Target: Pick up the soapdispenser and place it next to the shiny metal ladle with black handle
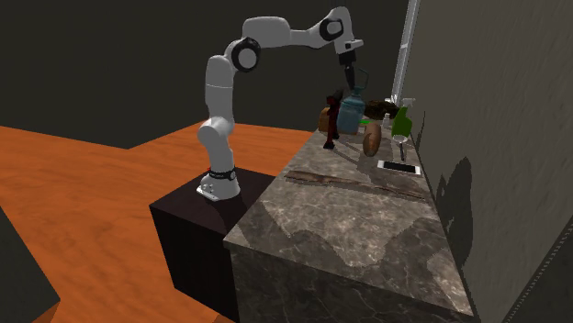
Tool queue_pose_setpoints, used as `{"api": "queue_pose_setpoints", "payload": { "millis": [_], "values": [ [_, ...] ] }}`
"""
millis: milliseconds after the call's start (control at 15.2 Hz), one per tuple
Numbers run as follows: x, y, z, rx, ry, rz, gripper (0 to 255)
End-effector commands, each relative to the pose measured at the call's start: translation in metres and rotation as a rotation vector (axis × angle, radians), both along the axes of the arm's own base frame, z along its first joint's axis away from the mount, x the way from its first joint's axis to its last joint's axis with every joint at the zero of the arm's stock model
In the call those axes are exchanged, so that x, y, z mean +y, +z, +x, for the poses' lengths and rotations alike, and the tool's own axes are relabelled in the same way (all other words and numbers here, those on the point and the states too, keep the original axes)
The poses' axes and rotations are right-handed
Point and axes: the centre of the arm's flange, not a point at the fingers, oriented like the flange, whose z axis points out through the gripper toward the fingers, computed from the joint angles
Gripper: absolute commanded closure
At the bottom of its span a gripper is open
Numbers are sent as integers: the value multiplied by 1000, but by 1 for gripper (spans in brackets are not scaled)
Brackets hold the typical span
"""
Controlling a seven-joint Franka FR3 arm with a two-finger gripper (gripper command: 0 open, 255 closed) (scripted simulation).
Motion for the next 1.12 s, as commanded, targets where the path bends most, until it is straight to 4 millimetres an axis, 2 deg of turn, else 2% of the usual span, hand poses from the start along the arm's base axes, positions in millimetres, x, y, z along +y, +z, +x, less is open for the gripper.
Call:
{"api": "queue_pose_setpoints", "payload": {
  "millis": [0, 396, 462, 1056],
  "values": [
    [27, -1, -1, -2, -3, 1, 255],
    [106, -1, -2, -2, -3, 1, 255],
    [112, -1, -2, -2, -3, 1, 255],
    [112, -49, -2, -2, -3, 1, 255]
  ]
}}
